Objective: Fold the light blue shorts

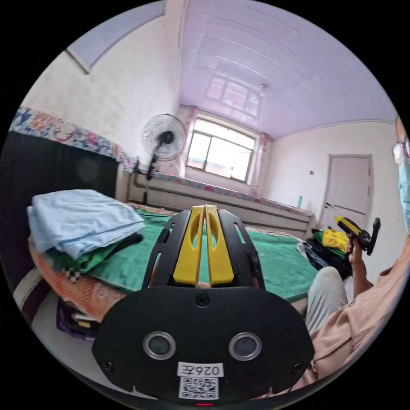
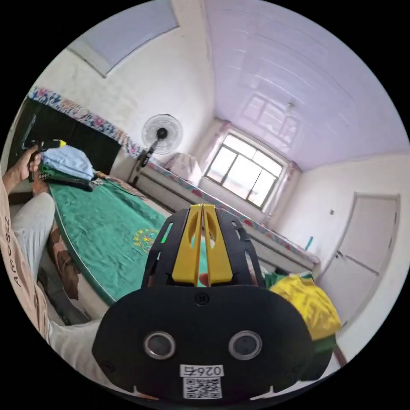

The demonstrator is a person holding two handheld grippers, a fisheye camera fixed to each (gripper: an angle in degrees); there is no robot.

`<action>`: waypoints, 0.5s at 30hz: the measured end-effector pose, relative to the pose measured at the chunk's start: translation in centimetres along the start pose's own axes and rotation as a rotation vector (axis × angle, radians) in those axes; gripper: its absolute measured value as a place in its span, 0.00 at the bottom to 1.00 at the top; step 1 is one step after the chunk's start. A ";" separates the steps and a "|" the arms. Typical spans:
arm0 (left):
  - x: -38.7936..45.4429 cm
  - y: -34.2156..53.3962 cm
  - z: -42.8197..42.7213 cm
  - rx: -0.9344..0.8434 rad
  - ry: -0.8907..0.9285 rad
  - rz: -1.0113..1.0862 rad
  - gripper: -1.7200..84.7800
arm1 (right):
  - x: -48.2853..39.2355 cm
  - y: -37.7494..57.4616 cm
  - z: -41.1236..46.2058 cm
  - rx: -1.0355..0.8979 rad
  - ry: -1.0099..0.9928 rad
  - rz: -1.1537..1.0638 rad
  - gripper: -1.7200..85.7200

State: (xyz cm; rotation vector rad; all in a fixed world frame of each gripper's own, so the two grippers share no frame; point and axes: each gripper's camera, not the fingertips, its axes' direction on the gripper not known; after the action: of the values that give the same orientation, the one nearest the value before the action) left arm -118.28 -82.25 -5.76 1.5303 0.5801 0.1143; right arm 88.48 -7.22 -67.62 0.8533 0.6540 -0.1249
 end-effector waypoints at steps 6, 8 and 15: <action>-5.2 6.6 -16.7 0.090 -0.377 -0.214 0.05 | -2.7 -12.5 22.5 0.136 -0.348 -0.060 0.07; -5.8 9.4 -21.7 0.093 -0.463 -0.257 0.09 | -4.1 -17.3 33.3 0.073 -0.492 -0.113 0.03; -3.0 11.9 -29.1 -0.029 -0.702 -0.244 0.14 | -7.4 -26.9 64.5 -0.041 -0.691 -0.244 0.06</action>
State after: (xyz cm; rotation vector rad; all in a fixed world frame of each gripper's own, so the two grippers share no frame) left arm -129.83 -56.47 8.36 1.3435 0.1923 -0.5796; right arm 104.36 -73.49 -50.32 0.6294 0.1040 -0.5959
